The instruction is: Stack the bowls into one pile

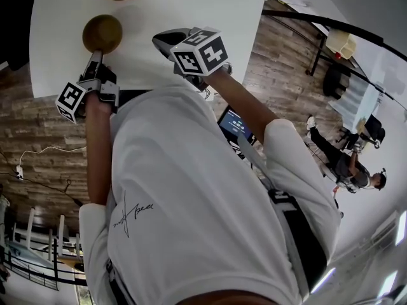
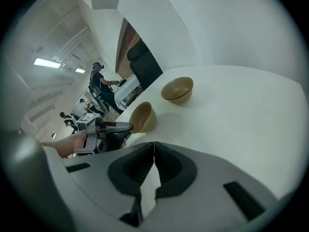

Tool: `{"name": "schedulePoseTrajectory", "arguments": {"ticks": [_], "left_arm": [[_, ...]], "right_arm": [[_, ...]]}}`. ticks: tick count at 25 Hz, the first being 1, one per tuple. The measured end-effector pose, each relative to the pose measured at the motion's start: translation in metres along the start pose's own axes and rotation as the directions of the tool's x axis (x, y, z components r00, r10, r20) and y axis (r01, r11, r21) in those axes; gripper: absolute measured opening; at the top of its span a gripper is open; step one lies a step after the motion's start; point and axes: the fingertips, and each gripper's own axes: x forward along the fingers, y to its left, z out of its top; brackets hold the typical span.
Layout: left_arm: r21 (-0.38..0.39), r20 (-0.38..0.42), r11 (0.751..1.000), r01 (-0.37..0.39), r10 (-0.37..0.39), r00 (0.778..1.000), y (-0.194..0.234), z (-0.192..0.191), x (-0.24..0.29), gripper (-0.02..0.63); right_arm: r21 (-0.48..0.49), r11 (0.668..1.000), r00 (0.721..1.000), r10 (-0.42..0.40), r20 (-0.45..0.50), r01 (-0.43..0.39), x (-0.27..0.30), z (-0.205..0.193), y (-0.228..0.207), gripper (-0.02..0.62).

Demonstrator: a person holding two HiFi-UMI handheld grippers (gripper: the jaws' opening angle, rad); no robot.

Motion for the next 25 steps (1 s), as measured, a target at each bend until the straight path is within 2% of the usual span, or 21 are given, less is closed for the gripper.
{"name": "schedulePoseTrajectory", "arguments": {"ticks": [25], "left_arm": [[0.028, 0.029, 0.998, 0.049, -0.049, 0.998, -0.044, 0.012, 0.001, 0.041]], "right_arm": [[0.012, 1.0, 0.999, 0.022, 0.025, -0.022, 0.002, 0.0, -0.003, 0.011]]}}
